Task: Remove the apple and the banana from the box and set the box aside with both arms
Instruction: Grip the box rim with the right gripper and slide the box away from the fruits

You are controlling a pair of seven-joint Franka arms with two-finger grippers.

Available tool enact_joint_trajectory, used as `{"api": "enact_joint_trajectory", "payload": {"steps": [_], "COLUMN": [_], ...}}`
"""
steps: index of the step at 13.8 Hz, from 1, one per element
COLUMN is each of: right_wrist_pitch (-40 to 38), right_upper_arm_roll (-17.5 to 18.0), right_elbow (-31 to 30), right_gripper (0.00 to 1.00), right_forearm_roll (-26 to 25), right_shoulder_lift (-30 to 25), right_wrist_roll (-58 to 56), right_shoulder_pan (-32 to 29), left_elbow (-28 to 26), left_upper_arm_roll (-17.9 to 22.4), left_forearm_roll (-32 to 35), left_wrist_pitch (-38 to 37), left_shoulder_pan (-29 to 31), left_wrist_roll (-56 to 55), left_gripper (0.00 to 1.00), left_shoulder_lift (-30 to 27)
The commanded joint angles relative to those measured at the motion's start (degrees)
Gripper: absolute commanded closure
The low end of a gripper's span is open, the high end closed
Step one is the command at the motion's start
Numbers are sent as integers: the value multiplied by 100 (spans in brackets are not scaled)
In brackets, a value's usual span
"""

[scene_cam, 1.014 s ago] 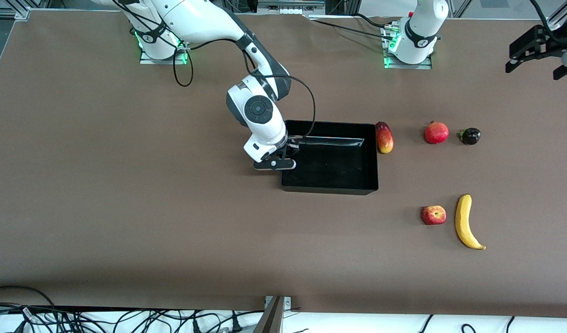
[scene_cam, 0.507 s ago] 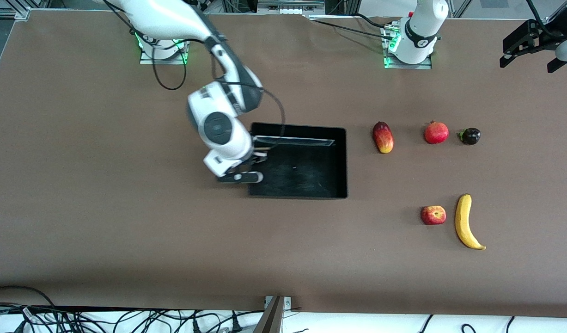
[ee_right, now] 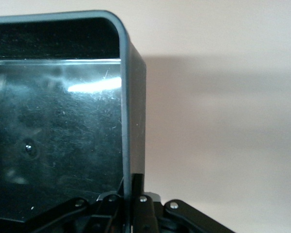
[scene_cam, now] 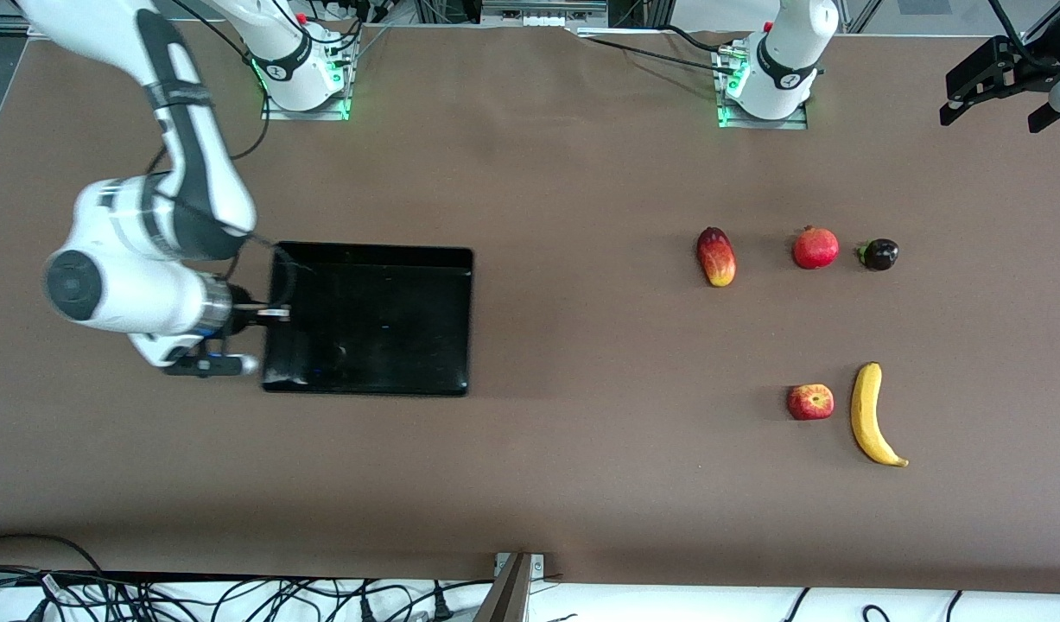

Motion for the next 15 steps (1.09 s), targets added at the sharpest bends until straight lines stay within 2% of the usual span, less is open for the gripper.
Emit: {"api": "enact_joint_trajectory", "payload": {"steps": [1, 4, 9, 12, 14, 15], "right_wrist_pitch": [194, 378, 880, 898, 837, 775], "right_upper_arm_roll": [-574, -945, -998, -1007, -1025, -1051], "right_elbow": [-697, -1093, -1629, -1639, -1604, -1595], "right_gripper": [100, 100, 100, 99, 0, 0], "right_forearm_roll": [189, 189, 189, 181, 172, 154], "right_shoulder_lift": [-349, -358, -332, -270, -252, -287], "right_wrist_roll": [-761, -1352, -1424, -1547, -1547, -1547], "right_shoulder_pan": [32, 23, -100, -152, -188, -188], "left_elbow": [-173, -181, -225, -243, -260, -287], "left_upper_arm_roll": [-10, -10, -10, -19, -19, -19], "left_forearm_roll": [-115, -124, -124, -124, -133, -133], "left_wrist_pitch": [128, 111, 102, 93, 102, 111], "left_shoulder_pan": [35, 44, 44, 44, 44, 44], "left_wrist_roll": [-208, -209, -226, -253, -253, -253], "left_gripper": [0, 0, 0, 0, 0, 0], "left_shoulder_lift": [-138, -146, -146, -146, -146, -146]}}
